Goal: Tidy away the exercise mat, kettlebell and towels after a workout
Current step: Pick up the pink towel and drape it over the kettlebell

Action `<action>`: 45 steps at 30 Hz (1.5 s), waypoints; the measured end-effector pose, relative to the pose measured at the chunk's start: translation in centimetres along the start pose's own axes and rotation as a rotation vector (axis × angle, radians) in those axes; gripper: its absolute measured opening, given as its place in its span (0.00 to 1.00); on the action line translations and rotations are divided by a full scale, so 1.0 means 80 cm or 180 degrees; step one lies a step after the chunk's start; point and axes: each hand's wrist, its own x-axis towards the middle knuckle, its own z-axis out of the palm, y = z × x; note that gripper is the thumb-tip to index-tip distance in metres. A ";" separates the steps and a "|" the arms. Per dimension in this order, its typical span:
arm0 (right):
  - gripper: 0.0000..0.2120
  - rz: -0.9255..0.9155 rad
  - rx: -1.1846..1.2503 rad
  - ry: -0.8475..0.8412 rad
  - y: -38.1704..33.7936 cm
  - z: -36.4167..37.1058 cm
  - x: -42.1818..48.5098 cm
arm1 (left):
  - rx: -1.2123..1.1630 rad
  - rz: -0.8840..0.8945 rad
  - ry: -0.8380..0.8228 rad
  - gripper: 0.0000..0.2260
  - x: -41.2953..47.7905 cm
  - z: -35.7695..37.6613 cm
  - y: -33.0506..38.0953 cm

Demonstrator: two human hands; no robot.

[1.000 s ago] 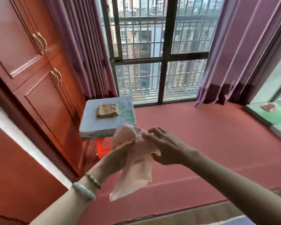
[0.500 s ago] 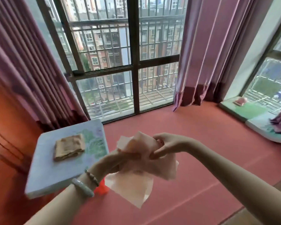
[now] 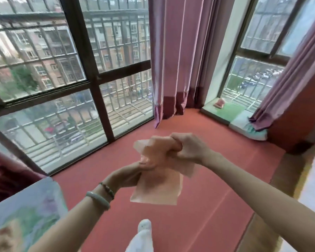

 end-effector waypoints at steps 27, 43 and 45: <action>0.31 0.1554 0.0773 -0.1322 0.456 -0.137 0.409 | 0.1019 0.0152 -0.0768 0.08 0.600 -0.161 0.369; 0.27 0.2281 0.0963 0.0718 0.780 -0.253 0.575 | 0.0678 -0.0329 -0.0969 0.23 0.986 -0.201 0.516; 0.20 0.2422 0.1368 0.1015 0.824 -0.259 0.597 | 0.0379 -0.0288 -0.0909 0.32 1.036 -0.206 0.536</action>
